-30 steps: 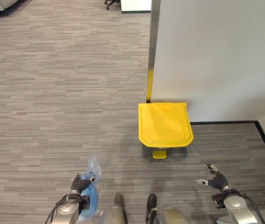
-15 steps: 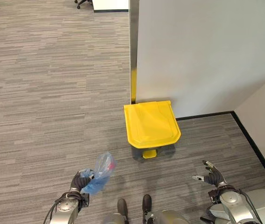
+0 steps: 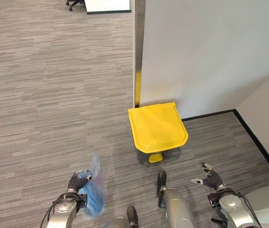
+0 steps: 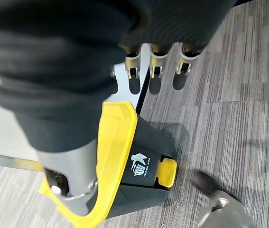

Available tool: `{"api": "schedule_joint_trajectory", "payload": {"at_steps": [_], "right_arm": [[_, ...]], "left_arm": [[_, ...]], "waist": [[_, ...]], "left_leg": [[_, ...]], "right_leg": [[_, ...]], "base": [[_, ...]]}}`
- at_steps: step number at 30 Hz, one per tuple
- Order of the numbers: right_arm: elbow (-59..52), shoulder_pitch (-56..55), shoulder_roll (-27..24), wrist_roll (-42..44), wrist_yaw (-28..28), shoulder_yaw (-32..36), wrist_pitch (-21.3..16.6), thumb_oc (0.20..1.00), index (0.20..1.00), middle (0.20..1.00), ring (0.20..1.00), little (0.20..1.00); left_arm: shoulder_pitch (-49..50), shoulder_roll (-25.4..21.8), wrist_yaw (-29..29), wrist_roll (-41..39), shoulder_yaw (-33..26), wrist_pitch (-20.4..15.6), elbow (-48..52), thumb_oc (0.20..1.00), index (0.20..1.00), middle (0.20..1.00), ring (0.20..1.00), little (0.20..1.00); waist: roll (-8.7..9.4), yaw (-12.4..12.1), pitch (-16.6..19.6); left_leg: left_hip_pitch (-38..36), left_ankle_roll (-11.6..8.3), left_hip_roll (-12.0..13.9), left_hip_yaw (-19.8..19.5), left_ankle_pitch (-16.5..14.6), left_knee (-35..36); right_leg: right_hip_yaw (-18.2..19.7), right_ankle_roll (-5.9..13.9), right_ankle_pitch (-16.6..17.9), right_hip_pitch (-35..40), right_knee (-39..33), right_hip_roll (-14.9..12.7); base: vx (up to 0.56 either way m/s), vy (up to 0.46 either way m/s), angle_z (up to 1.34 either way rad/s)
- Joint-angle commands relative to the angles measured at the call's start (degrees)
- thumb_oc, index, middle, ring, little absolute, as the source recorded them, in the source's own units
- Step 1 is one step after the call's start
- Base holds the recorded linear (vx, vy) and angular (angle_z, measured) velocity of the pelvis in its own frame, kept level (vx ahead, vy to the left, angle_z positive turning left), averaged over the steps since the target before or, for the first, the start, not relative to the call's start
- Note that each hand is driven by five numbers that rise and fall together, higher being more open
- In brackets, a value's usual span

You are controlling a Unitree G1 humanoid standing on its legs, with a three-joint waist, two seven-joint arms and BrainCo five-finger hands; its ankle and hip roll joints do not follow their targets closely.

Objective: Gather garbage on tea table into small bin, then transfer packed bag to large trash can.

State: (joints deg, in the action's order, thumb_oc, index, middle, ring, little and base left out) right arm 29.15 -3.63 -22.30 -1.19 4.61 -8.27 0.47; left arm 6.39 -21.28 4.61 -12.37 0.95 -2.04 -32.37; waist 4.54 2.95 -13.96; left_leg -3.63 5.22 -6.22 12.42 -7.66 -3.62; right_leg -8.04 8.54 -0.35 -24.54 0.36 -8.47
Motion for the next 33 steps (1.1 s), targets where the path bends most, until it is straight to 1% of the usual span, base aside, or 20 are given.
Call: {"api": "schedule_joint_trajectory", "payload": {"at_steps": [1,2,3,4,6,8,14,17,19,21,22,23,27,29,33], "right_arm": [[0.0,1.9,-1.0,0.5,1.2,1.2,-1.7,1.000,1.000,1.000,1.000,1.000],[0.4,1.2,-1.5,1.4,1.4,2.1,-2.0,1.000,1.000,1.000,1.000,1.000],[0.8,0.8,-1.8,2.0,1.9,3.0,-1.9,1.000,1.000,1.000,1.000,1.000],[1.1,0.8,-2.0,2.6,2.2,3.3,-2.0,1.000,1.000,1.000,1.000,1.000],[1.4,0.9,-2.3,3.7,2.5,4.1,-2.2,1.000,1.000,1.000,1.000,1.000],[1.6,1.0,-2.5,4.4,2.8,4.8,-2.4,1.000,1.000,1.000,1.000,1.000],[1.4,1.8,-2.4,5.2,2.6,4.6,-2.7,1.000,1.000,1.000,1.000,1.000],[1.0,2.6,-1.8,5.1,1.8,3.5,-2.7,1.000,1.000,1.000,1.000,1.000],[0.4,3.6,-1.6,4.8,1.0,2.0,-2.7,1.000,1.000,1.000,1.000,1.000],[-0.8,6.0,-0.9,4.9,-0.3,-1.1,-3.0,1.000,1.000,1.000,1.000,1.000],[-0.8,6.1,-0.9,4.9,-0.3,-1.1,-3.1,1.000,1.000,1.000,1.000,1.000],[-1.6,8.0,-0.6,5.3,-1.0,-3.1,-3.4,1.000,1.000,1.000,1.000,1.000],[-2.8,13.5,-0.3,5.8,-1.6,-7.2,-3.8,1.000,1.000,1.000,1.000,1.000],[-3.3,18.4,-0.5,5.8,-1.5,-10.0,-3.7,1.000,1.000,1.000,1.000,1.000],[-2.3,26.2,-0.9,6.1,-0.7,-13.4,-3.5,1.000,1.000,1.000,1.000,1.000]], "left_arm": [[-0.9,-3.1,1.1,0.2,-1.4,-3.9,4.4,0.200,0.200,0.200,0.200,0.200],[-1.2,-2.7,0.9,-0.2,-0.9,-3.9,4.5,0.200,0.200,0.200,0.200,0.200],[-1.8,-2.4,0.9,-0.8,-0.3,-3.8,4.3,0.200,0.200,0.200,0.200,0.200],[-1.8,-2.2,0.8,-1.1,-0.1,-3.7,4.4,0.200,0.200,0.200,0.200,0.200],[-2.1,-2.1,0.8,-1.4,0.1,-3.8,4.0,0.200,0.200,0.200,0.200,0.200],[-2.2,-2.1,0.6,-1.7,0.2,-3.7,3.6,0.200,0.200,0.200,0.200,0.200],[-2.4,-2.0,0.4,-1.7,0.1,-3.8,3.6,0.200,0.200,0.200,0.200,0.200],[-1.8,-1.8,-0.2,-1.3,0.3,-3.8,3.9,0.200,0.200,0.200,0.200,0.200],[-1.5,-1.6,-1.0,-0.9,0.6,-3.7,4.4,0.200,0.200,0.200,0.200,0.200],[-1.7,-1.5,-1.8,-0.1,1.9,-3.8,4.9,0.200,0.200,0.200,0.200,0.200],[-1.7,-1.5,-1.8,-0.1,1.9,-3.8,4.9,0.200,0.200,0.200,0.200,0.200],[-2.2,-1.4,-2.1,0.2,2.7,-3.9,4.9,0.200,0.200,0.200,0.200,0.200],[-3.9,-1.9,-2.0,0.5,4.2,-4.4,5.2,0.200,0.200,0.200,0.200,0.200],[-5.6,-2.8,-1.7,0.2,5.5,-4.9,5.8,0.200,0.200,0.200,0.200,0.200],[-9.1,-3.8,-1.4,-1.8,8.1,-5.7,6.6,0.200,0.200,0.200,0.200,0.200]], "waist": [[0.18,1.1,0.7],[0.55,1.5,1.3],[0.54,2.1,1.5],[0.42,2.4,1.8],[-0.04,3.1,2.4],[-0.46,3.5,2.9],[-1.17,3.8,3.1],[-1.40,3.5,3.4],[-1.58,3.2,3.5],[-1.86,2.6,3.5],[-1.86,2.6,3.5],[-1.91,2.2,3.6],[-1.88,0.9,3.4],[-1.75,-0.1,2.9],[-1.26,-1.3,1.7]], "left_leg": [[-4.0,-3.05,0.2,-9.6,-9.7,-5.1],[-4.0,-3.79,0.0,-11.1,-11.7,-7.6],[-2.7,-4.60,1.4,-12.2,-13.0,-11.1],[-2.6,-4.79,2.2,-11.9,-13.2,-11.3],[-3.0,-5.40,3.6,-11.9,-12.9,-10.0],[-4.0,-5.56,4.3,-11.6,-12.8,-8.5],[-5.2,-5.41,4.2,-11.0,-12.2,-5.5],[-6.0,-4.97,3.5,-10.6,-11.9,-3.7],[-6.5,-4.64,3.2,-10.4,-11.8,-2.8],[-6.8,-4.29,2.8,-10.5,-11.7,-2.2],[-6.8,-4.29,2.8,-10.5,-11.6,-2.2],[-7.0,-4.13,2.6,-10.6,-11.7,-2.1],[-7.0,-4.09,2.6,-11.2,-11.8,-2.0],[-6.5,-4.25,2.7,-11.6,-11.9,-2.3],[-4.9,-4.66,3.0,-12.1,-11.9,-3.4]], "right_leg": [[1.8,2.32,5.8,5.5,0.4,1.8],[4.9,1.25,7.1,5.6,2.6,1.5],[4.9,0.71,7.4,4.5,5.0,1.2],[4.0,0.38,7.2,4.4,5.9,1.1],[3.1,0.15,6.6,3.8,7.5,1.5],[2.4,-0.01,6.2,3.1,8.4,1.8],[2.7,0.35,6.6,1.9,8.3,2.7],[3.2,0.81,7.5,2.0,7.3,2.9],[3.5,1.04,8.0,2.2,6.5,2.8],[3.6,1.16,8.6,2.4,5.6,2.4],[3.6,1.16,8.6,2.4,5.5,2.4],[3.6,1.08,8.8,2.6,5.2,2.1],[2.9,0.86,9.0,2.8,4.5,1.5],[2.5,0.68,9.1,2.6,4.4,1.3],[2.2,0.48,9.1,2.0,4.4,0.9]], "base": [[0.35,-0.135,0.88],[0.40,-0.237,1.38],[0.38,-0.258,1.30],[0.23,-0.209,1.02],[0.11,-0.094,0.38],[0.09,-0.048,0.01],[0.01,0.005,0.04],[-0.01,0.032,-0.10],[-0.01,0.048,-0.32],[-0.01,0.047,-0.23],[0.00,0.000,0.00],[0.00,0.000,0.00],[0.03,0.002,0.09],[0.02,-0.023,0.17],[-0.02,-0.041,0.09]]}}
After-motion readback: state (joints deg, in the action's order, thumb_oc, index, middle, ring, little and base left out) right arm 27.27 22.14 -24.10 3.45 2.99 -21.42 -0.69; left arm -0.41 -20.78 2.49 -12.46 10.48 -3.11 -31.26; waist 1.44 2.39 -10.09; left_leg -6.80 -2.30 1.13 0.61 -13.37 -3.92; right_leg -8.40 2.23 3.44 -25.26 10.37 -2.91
